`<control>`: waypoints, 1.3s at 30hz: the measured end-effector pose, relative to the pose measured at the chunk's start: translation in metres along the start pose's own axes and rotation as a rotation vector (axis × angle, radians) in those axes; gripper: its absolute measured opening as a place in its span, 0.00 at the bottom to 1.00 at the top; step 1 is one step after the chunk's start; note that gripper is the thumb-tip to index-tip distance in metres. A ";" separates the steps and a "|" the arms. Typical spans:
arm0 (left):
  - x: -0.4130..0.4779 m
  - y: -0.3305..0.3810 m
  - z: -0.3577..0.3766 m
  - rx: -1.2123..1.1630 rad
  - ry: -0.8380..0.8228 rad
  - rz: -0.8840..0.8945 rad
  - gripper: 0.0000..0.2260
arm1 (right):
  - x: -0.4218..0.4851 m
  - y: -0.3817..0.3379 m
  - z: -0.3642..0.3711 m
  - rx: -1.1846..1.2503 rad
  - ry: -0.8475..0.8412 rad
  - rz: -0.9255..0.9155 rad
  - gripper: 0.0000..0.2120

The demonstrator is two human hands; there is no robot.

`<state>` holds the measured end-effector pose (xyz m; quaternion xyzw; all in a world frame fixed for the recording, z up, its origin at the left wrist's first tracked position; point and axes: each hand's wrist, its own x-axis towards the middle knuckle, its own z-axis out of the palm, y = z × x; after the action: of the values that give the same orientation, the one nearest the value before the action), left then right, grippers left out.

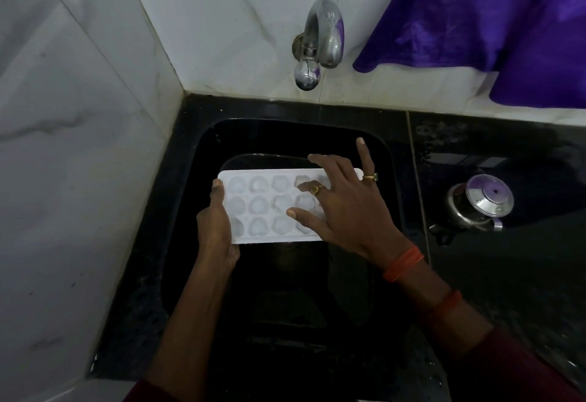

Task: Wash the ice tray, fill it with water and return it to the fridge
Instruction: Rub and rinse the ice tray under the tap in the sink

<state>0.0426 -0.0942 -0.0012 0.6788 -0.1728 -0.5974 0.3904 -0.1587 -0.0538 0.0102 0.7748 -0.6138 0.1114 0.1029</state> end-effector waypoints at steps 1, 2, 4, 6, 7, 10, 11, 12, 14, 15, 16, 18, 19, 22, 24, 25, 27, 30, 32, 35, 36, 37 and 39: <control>0.000 0.000 0.000 -0.002 -0.002 -0.002 0.20 | 0.000 -0.001 -0.002 0.018 0.043 0.008 0.29; 0.000 0.001 0.000 -0.005 -0.002 -0.002 0.21 | 0.000 -0.002 -0.004 0.035 0.085 0.015 0.28; 0.000 0.002 0.000 -0.010 0.003 0.002 0.21 | 0.000 -0.004 -0.007 0.050 0.135 0.015 0.26; 0.000 0.001 0.000 -0.008 0.000 0.006 0.20 | -0.001 -0.004 -0.007 0.041 0.126 0.005 0.26; 0.000 0.001 0.000 -0.016 -0.004 0.007 0.19 | -0.002 -0.004 -0.006 0.034 0.111 0.000 0.26; -0.001 0.002 0.001 -0.023 -0.006 0.011 0.18 | -0.003 -0.006 -0.003 0.029 0.064 -0.011 0.28; -0.002 0.003 0.001 -0.021 -0.003 0.014 0.18 | -0.003 -0.006 -0.003 0.032 0.051 -0.012 0.28; -0.002 0.003 0.001 -0.024 -0.002 0.017 0.18 | -0.003 -0.007 -0.003 0.033 0.039 -0.014 0.29; -0.002 0.003 0.001 -0.033 -0.003 0.016 0.18 | -0.003 -0.009 -0.004 0.030 0.011 -0.018 0.29; -0.003 0.003 0.001 -0.038 -0.005 0.013 0.18 | -0.004 -0.010 -0.004 0.028 -0.002 -0.022 0.29; -0.003 0.003 0.001 -0.043 -0.004 0.010 0.18 | -0.004 -0.010 -0.004 0.026 -0.013 -0.027 0.29; -0.004 0.003 0.000 -0.036 0.002 0.011 0.18 | -0.005 -0.010 -0.004 0.023 -0.022 -0.034 0.29; -0.004 0.004 0.000 -0.030 0.005 0.017 0.18 | -0.005 -0.011 -0.005 0.024 -0.016 -0.034 0.29; -0.006 0.004 0.000 -0.018 0.008 0.032 0.17 | -0.005 -0.010 -0.007 0.042 0.021 -0.024 0.29; -0.006 0.004 0.000 -0.018 0.005 0.029 0.17 | -0.004 -0.011 -0.008 0.050 0.024 -0.014 0.29; -0.007 0.005 0.000 -0.023 0.004 0.024 0.18 | -0.004 -0.012 -0.008 0.049 0.016 -0.012 0.30; -0.008 0.005 0.000 -0.020 0.007 0.025 0.18 | -0.005 -0.013 -0.007 0.039 -0.003 -0.014 0.30; -0.010 0.006 -0.001 0.000 0.015 0.042 0.18 | -0.007 -0.015 -0.007 0.034 0.000 -0.017 0.30; -0.010 0.006 -0.002 0.003 0.005 0.041 0.18 | -0.008 -0.015 -0.008 0.055 0.035 -0.018 0.29; -0.008 0.005 -0.003 0.007 0.010 0.034 0.19 | -0.008 -0.016 -0.009 0.073 0.062 -0.013 0.28; -0.006 0.004 -0.003 0.008 0.008 0.035 0.19 | -0.008 -0.017 -0.008 0.074 0.058 -0.013 0.28; -0.006 0.004 -0.003 0.005 0.003 0.035 0.20 | -0.008 -0.018 -0.008 0.072 0.047 -0.013 0.28; -0.005 0.003 -0.004 0.004 -0.002 0.033 0.19 | -0.010 -0.018 -0.007 0.071 0.005 -0.010 0.30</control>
<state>0.0456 -0.0915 0.0038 0.6760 -0.1855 -0.5911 0.3990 -0.1436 -0.0387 0.0134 0.7806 -0.6054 0.1346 0.0777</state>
